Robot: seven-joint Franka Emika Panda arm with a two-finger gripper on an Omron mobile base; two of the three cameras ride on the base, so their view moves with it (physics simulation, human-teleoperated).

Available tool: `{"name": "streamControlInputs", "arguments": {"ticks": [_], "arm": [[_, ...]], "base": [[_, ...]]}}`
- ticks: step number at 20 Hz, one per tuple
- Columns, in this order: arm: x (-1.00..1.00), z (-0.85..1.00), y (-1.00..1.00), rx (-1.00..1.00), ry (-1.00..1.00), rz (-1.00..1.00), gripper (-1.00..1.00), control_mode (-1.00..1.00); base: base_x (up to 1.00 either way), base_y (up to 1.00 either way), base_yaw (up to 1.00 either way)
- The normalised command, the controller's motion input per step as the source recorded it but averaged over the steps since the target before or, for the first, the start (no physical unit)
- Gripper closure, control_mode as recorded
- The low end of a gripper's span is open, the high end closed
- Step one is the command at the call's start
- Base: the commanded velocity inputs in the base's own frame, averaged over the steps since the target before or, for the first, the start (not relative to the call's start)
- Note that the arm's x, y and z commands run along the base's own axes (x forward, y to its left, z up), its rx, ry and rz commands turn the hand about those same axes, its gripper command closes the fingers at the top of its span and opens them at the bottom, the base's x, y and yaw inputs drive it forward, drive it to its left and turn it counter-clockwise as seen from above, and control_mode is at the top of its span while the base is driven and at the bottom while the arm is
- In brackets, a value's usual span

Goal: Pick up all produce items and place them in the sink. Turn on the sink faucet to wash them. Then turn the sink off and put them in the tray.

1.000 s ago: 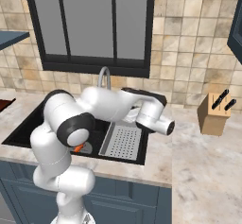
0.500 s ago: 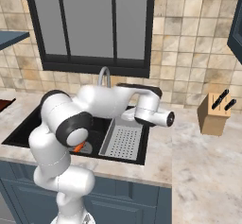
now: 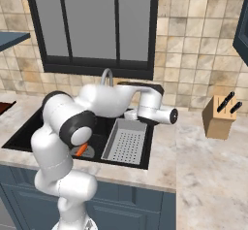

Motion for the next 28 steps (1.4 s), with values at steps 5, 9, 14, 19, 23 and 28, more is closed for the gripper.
{"name": "streamControlInputs", "arguments": {"ticks": [5,9,14,19,23,28], "arm": [[0.29,0.00,0.00,0.00,0.10,0.00,-1.00,-1.00],[0.33,0.00,0.00,0.00,0.10,-0.01,-1.00,-1.00],[0.34,0.00,0.00,0.00,0.09,0.00,-1.00,-1.00],[0.34,0.00,0.00,0.00,0.09,0.00,-1.00,-1.00],[0.24,0.00,0.00,-0.01,0.02,0.00,-1.00,-1.00],[0.17,0.00,0.00,-0.08,0.00,0.00,-1.00,-1.00]], "base": [[0.00,0.00,0.00],[0.00,0.00,0.00],[0.00,0.00,0.00],[0.00,0.00,0.00],[0.00,0.00,0.00],[0.00,0.00,0.00]]}}
